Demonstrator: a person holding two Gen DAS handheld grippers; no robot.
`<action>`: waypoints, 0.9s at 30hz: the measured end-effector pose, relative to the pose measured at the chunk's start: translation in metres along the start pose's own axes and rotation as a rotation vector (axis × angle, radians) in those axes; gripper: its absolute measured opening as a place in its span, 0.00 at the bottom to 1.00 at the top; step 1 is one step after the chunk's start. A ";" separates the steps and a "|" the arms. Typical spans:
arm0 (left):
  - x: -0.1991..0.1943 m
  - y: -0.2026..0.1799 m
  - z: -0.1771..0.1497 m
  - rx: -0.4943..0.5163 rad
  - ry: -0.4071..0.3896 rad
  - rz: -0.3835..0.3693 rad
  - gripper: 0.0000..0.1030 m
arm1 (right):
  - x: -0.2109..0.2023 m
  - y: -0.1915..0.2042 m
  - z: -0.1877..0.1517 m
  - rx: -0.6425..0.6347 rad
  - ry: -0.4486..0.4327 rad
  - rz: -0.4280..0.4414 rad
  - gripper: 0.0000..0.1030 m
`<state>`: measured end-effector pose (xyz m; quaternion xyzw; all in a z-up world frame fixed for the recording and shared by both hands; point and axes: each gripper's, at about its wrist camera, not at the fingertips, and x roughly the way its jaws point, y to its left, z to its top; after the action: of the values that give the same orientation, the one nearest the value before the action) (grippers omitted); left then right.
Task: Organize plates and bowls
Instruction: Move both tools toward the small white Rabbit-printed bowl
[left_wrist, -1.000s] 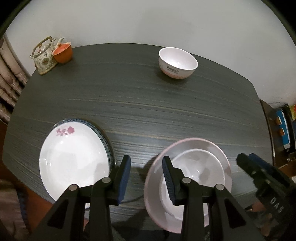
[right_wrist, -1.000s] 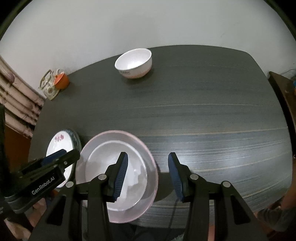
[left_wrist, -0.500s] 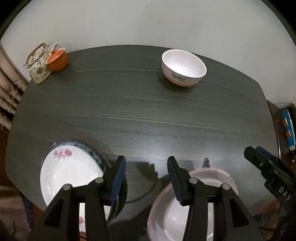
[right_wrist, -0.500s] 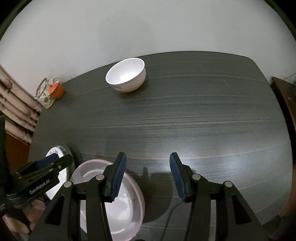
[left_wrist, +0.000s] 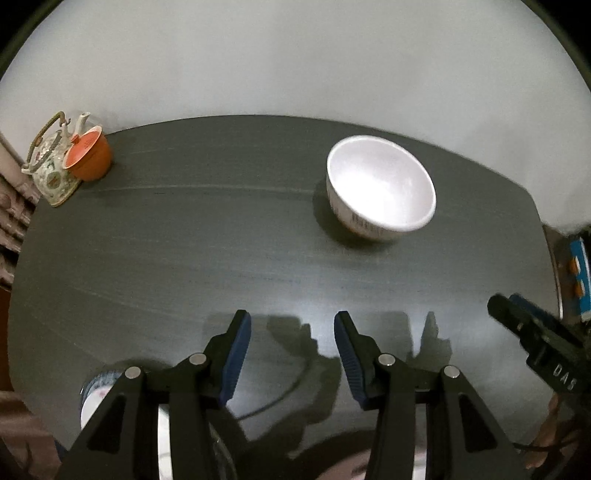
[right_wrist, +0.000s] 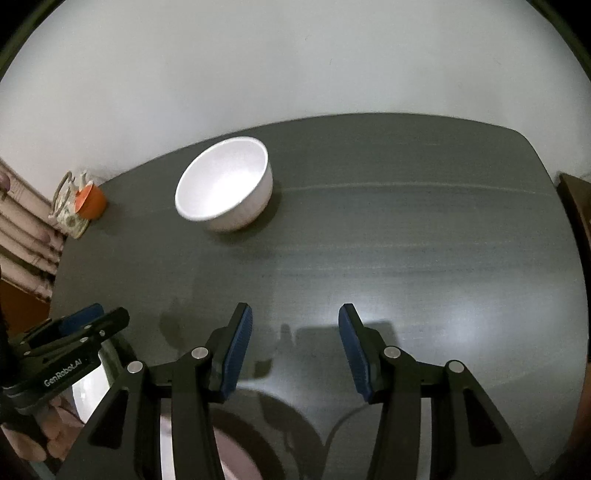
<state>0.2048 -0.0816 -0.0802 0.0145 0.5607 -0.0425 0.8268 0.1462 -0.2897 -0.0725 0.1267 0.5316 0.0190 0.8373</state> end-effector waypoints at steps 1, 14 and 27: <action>0.002 0.002 0.006 -0.014 -0.001 -0.011 0.47 | 0.002 -0.001 0.004 0.003 -0.003 0.003 0.45; 0.041 0.012 0.076 -0.139 0.007 -0.095 0.47 | 0.029 0.014 0.062 -0.003 -0.022 0.041 0.45; 0.086 -0.003 0.091 -0.098 0.049 -0.064 0.48 | 0.088 0.017 0.091 0.002 0.048 0.003 0.45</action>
<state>0.3204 -0.0959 -0.1259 -0.0428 0.5825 -0.0411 0.8106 0.2676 -0.2759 -0.1093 0.1275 0.5512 0.0227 0.8243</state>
